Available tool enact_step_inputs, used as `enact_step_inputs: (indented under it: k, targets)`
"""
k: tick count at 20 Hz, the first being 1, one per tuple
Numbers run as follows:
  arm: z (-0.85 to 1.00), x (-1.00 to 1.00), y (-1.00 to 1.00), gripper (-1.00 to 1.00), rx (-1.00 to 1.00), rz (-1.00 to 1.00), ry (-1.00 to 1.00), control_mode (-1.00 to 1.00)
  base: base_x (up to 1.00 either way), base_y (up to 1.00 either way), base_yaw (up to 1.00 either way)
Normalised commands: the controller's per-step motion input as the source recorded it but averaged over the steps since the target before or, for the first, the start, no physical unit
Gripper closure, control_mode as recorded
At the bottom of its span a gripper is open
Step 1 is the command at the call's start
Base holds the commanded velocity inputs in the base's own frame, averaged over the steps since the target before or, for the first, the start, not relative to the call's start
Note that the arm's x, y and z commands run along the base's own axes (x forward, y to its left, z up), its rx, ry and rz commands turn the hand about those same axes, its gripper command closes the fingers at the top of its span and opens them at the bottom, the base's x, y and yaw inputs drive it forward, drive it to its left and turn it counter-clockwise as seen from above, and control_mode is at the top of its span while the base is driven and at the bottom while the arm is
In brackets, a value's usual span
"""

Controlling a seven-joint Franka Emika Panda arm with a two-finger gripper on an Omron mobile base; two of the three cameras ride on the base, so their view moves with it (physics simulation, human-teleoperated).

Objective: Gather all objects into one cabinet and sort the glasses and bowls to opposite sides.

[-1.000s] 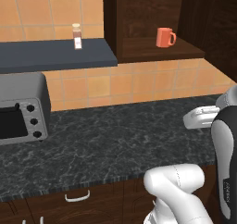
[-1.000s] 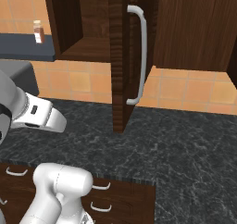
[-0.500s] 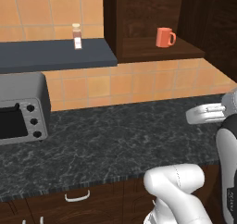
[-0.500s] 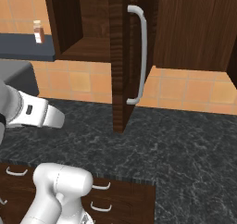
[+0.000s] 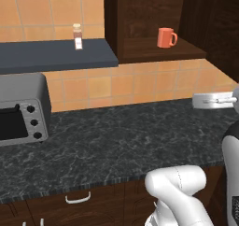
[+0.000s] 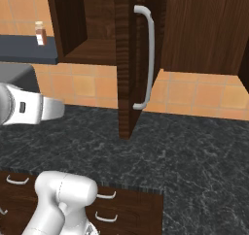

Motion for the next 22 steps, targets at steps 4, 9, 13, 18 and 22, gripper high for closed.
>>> enact_step_inputs:
  k: [4, 9, 13, 18, 22]
  targets:
    - [0.36, 0.28, 0.00, -1.00, 0.00, -0.01, -0.16, -1.00, 0.00, 0.00, 0.00]
    - [0.28, 0.16, -0.14, -1.00, 0.00, 0.00, -0.07, -1.00, 0.00, 0.00, 0.00]
    - [0.07, 0.36, -0.02, -1.00, 0.00, 0.00, -0.01, -1.00, 0.00, 0.00, 0.00]
    - [0.02, 0.37, 0.00, -1.00, 0.00, 0.00, 0.00, -1.00, 0.00, 0.00, 0.00]
    - [0.00, 0.19, -0.01, -1.00, 0.00, 0.00, 0.00, -1.00, 0.00, 0.00, 0.00]
